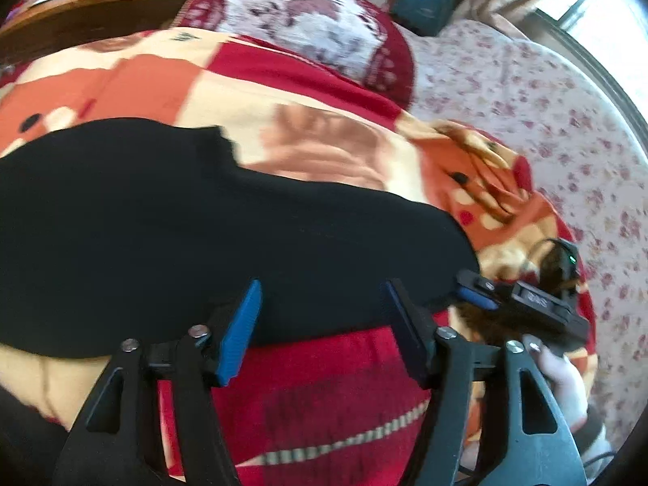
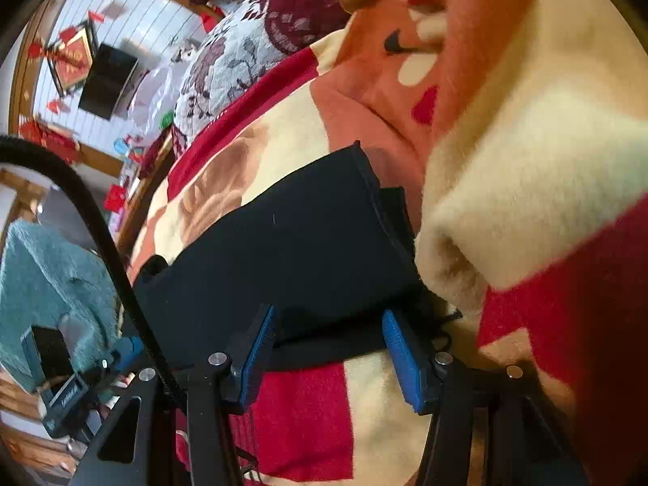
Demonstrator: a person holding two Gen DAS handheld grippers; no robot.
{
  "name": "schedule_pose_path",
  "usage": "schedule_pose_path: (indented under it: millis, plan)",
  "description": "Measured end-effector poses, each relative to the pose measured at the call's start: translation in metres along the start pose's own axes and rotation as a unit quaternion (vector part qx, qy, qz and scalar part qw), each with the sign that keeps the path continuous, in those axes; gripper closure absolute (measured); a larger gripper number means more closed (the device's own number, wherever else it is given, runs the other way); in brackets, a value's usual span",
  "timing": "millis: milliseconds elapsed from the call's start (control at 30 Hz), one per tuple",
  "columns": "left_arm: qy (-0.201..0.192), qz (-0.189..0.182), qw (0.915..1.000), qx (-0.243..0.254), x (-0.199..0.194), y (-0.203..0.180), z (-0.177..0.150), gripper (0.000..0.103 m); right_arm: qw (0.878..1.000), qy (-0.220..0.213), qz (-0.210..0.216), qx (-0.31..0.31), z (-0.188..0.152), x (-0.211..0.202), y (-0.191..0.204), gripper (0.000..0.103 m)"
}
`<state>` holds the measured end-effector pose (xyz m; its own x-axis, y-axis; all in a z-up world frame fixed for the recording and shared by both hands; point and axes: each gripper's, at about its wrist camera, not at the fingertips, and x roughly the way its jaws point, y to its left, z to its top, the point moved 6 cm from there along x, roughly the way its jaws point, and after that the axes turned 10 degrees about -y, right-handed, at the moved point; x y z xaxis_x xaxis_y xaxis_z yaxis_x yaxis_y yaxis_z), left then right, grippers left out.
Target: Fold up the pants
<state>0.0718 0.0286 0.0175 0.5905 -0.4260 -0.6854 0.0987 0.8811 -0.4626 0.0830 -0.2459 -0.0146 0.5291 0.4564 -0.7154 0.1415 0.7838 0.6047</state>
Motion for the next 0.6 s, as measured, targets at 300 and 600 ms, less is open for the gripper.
schedule_pose_path:
  millis: [300, 600]
  plan:
    - [0.016, -0.005, 0.9998, -0.012, 0.016, -0.012, -0.002, 0.039, 0.998, -0.048, 0.04, 0.007, 0.019, 0.007, 0.005, 0.085]
    - [-0.007, 0.002, 0.9999, -0.015, -0.002, -0.002, 0.003, 0.039, 0.995, -0.069, 0.01, -0.075, 0.012, -0.029, 0.024, 0.097]
